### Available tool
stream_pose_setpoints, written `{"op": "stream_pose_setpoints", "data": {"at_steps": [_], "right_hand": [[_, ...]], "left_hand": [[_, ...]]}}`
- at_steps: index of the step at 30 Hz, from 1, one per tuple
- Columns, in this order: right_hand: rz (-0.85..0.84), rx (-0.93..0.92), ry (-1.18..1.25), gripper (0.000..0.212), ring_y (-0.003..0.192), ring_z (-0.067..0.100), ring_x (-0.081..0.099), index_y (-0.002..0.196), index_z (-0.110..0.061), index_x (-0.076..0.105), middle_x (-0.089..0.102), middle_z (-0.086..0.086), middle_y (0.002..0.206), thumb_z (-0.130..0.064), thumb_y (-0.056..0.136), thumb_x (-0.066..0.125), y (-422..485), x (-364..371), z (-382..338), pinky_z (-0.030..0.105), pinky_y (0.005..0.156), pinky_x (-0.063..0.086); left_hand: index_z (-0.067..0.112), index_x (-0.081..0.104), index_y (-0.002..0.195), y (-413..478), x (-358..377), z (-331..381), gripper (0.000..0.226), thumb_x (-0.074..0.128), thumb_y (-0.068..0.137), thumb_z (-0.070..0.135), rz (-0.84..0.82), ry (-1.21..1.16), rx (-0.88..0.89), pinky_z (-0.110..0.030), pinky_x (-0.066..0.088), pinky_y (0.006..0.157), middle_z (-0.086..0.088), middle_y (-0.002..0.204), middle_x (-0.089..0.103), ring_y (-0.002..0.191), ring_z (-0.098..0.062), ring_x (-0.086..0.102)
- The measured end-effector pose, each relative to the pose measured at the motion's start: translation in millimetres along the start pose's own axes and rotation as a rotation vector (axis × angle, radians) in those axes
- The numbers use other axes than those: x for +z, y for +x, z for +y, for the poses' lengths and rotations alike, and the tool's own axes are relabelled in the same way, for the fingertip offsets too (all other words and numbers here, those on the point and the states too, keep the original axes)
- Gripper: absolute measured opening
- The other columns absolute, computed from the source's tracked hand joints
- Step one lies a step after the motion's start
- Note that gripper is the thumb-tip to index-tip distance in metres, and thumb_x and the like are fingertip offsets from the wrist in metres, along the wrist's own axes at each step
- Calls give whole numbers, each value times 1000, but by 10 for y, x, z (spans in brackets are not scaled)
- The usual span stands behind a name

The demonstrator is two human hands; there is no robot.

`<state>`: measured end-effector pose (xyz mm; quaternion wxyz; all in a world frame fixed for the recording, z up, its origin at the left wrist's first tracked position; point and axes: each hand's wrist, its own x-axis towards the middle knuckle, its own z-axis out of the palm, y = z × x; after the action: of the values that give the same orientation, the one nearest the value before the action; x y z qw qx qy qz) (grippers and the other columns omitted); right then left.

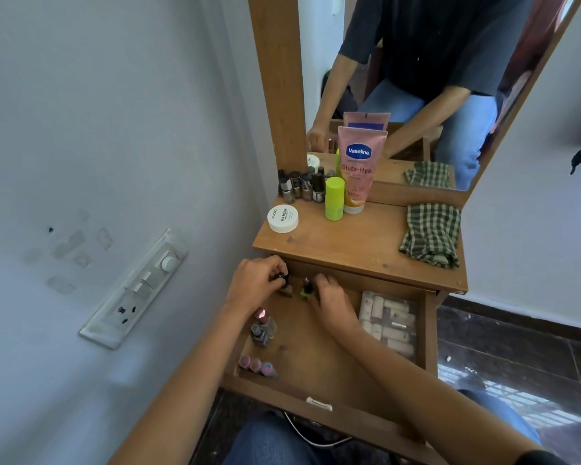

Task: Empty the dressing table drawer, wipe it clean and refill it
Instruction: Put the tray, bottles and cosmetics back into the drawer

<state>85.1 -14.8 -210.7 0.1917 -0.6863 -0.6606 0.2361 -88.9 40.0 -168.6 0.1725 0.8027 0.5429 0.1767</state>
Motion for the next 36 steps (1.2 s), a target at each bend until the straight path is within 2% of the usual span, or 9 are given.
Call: {"op": "stream_pose_setpoints", "data": {"at_steps": [6, 13, 21, 26, 29, 31, 33, 36], "right_hand": [[70, 49, 30, 24, 97, 36, 61, 118, -9, 49, 56, 16, 113, -6, 93, 48, 160, 108, -132, 41, 78, 52], [122, 98, 47, 20, 97, 38, 63, 112, -5, 53, 61, 18, 108, -9, 94, 49, 246, 207, -213, 39, 77, 50], [138, 65, 133, 18, 93, 38, 61, 108, -7, 53, 59, 17, 106, -11, 91, 50, 169, 191, -117, 40, 74, 50], [54, -21, 201, 26, 96, 22, 61, 110, -15, 53, 60, 5, 109, -21, 87, 63, 36, 218, -45, 34, 77, 51], [73, -11, 265, 29, 89, 19, 61, 110, -14, 55, 61, 5, 104, -21, 85, 67, 28, 212, -32, 31, 76, 50], [91, -9, 277, 25, 85, 18, 59, 108, -12, 57, 59, 6, 102, -20, 86, 66, 34, 197, -27, 31, 74, 49], [106, -11, 275, 23, 85, 21, 60, 106, -10, 58, 59, 8, 101, -19, 86, 65, 33, 184, -7, 33, 74, 49], [149, 32, 246, 21, 88, 22, 60, 108, -12, 58, 59, 7, 104, -20, 89, 62, 16, 165, 49, 33, 73, 49]], "left_hand": [[27, 66, 90, -8, 8, -15, 19, 76, 75, 21, 3, -20, -3, -26, 53, 77, 11, 85, 70, 79, -2, 63], [25, 68, 89, 15, 2, -17, 19, 77, 72, 20, 15, -50, 1, -28, 53, 78, 11, 84, 70, 77, -3, 62], [25, 68, 88, 22, 13, 14, 18, 77, 72, 22, 16, -94, -53, -24, 53, 76, 14, 81, 68, 78, -1, 61], [25, 68, 87, 22, 6, 102, 17, 77, 73, 22, 14, -113, -64, -16, 49, 71, 14, 78, 66, 76, 0, 61], [26, 67, 84, 15, 4, 170, 17, 78, 72, 21, -26, -152, -73, -5, 40, 66, 16, 74, 63, 74, 1, 60], [25, 67, 84, 8, 10, 196, 17, 78, 72, 21, -52, -165, -65, -4, 39, 64, 15, 75, 64, 75, 0, 61], [27, 66, 84, 2, 13, 206, 18, 79, 72, 24, -58, -164, -46, -5, 39, 64, 16, 77, 65, 77, 2, 62], [34, 61, 79, 14, 6, 184, 22, 79, 69, 28, -17, -187, -69, -14, 45, 67, 20, 76, 65, 77, 6, 61]]}}
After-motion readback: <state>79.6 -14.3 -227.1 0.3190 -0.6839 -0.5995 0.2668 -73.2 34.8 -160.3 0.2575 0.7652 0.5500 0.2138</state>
